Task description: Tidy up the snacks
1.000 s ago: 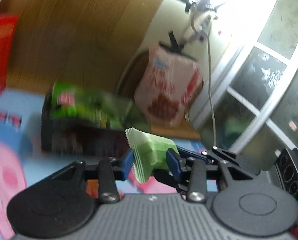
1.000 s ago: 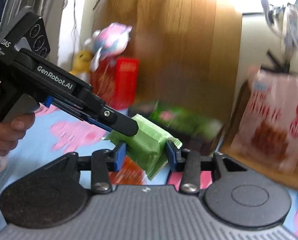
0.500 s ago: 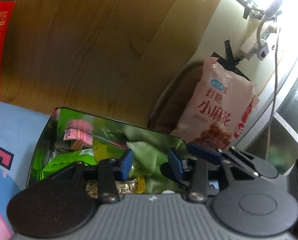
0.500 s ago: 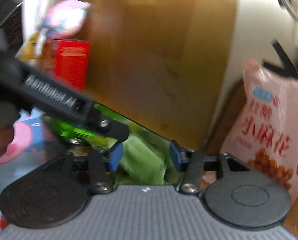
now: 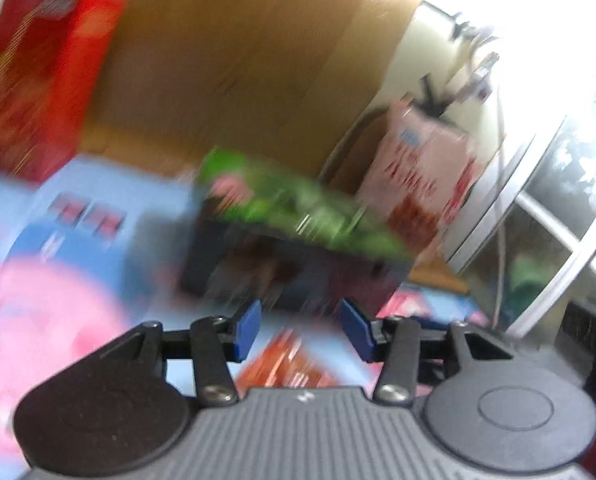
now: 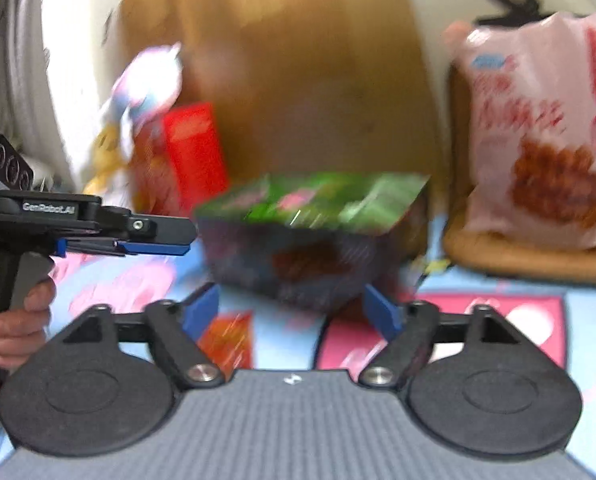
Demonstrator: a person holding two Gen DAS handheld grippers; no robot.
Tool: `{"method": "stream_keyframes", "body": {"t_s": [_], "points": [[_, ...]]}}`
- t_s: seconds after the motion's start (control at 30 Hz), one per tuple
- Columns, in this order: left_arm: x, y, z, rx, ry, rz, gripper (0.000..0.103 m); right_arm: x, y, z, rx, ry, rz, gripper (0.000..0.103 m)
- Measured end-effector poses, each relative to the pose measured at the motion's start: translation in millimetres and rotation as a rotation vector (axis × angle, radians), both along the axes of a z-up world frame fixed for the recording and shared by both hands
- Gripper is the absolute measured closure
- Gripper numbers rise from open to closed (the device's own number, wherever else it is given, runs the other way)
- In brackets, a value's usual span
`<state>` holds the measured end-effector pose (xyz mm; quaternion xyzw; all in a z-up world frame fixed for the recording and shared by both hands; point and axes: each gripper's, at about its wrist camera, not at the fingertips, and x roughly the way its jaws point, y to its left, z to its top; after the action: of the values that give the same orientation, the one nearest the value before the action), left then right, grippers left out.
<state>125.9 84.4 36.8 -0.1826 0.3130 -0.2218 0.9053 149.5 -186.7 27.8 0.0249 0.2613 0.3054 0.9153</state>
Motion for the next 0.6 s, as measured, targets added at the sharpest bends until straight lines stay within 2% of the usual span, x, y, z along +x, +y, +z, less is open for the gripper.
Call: {"method": "stream_keyframes", "body": {"t_s": [0.13,0.2,0.27,0.33,0.5,0.6], "points": [[-33,33,-28,0.005,0.089,0.094,0.06,8,42,-11,-0.121,0.063,0.099,0.009],[-47,48,-33,-0.034,0.086,0.117,0.06,14,62,-17,-0.18,0.075,0.128,0.01],[-55,55,-32,-0.024,0.074,0.146,0.059,15,81,-21,-0.232,0.044,0.155,0.01],[-61,59,-33,-0.013,0.061,0.157,0.059,13,92,-19,-0.239,0.027,0.197,0.027],[-67,57,-32,-0.026,0.058,0.147,0.058,-14,106,-13,-0.252,0.009,0.317,0.036],[-75,59,-33,-0.058,0.064,0.126,0.054,-40,107,-13,-0.267,-0.04,0.435,0.036]]}}
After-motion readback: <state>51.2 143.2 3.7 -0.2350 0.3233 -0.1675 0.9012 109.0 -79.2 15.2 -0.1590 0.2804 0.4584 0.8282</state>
